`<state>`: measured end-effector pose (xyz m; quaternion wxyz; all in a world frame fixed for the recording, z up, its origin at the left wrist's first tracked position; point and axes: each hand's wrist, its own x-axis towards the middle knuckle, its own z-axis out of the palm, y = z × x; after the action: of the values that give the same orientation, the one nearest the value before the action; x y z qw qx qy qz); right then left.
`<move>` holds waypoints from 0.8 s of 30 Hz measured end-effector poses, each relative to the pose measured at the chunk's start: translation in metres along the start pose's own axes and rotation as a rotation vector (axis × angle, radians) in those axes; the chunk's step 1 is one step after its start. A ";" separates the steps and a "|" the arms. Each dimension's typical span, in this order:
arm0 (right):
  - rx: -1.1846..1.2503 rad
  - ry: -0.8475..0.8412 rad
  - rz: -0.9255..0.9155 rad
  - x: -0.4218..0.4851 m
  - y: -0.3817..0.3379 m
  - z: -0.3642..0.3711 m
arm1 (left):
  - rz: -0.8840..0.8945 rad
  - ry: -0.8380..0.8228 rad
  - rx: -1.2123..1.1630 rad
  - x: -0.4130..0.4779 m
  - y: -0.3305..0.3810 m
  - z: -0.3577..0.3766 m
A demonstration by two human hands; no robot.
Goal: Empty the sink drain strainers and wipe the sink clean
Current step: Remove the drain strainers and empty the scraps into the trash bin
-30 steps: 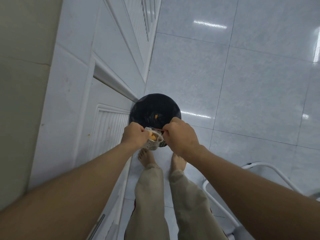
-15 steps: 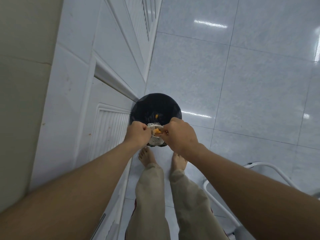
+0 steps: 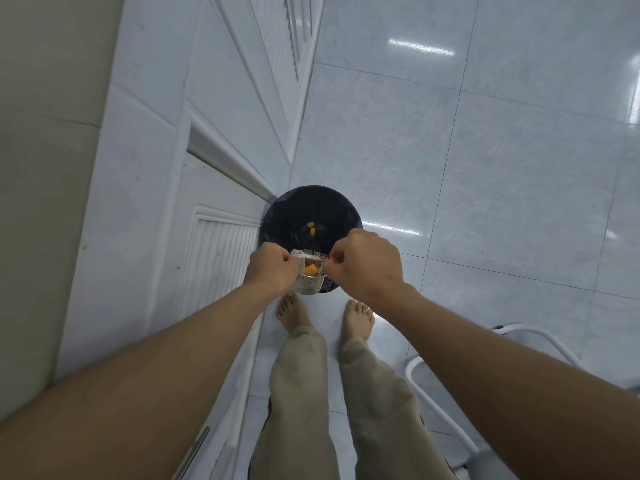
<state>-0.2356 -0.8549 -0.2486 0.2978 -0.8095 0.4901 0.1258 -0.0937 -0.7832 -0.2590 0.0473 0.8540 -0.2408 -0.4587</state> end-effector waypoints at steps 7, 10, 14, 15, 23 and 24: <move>-0.040 -0.187 -0.025 0.005 -0.005 0.005 | 0.047 -0.018 0.038 0.000 0.001 0.002; -0.037 -0.147 -0.056 0.002 -0.003 0.009 | 0.033 -0.015 0.042 0.000 0.001 0.002; -0.024 -0.031 -0.075 -0.002 0.005 0.012 | 0.026 -0.007 0.050 0.000 0.000 0.001; -0.019 -0.015 -0.066 -0.003 0.007 0.013 | 0.027 -0.012 0.053 -0.001 0.000 0.000; 0.039 0.091 -0.019 -0.003 0.005 0.006 | 0.026 -0.016 0.052 0.000 -0.003 0.002; 0.034 0.079 -0.018 -0.003 0.005 0.004 | 0.025 -0.016 0.050 0.000 -0.002 0.002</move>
<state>-0.2407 -0.8518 -0.2523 0.2929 -0.8131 0.4963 0.0826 -0.0947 -0.7805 -0.2607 0.0299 0.8482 -0.2633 -0.4586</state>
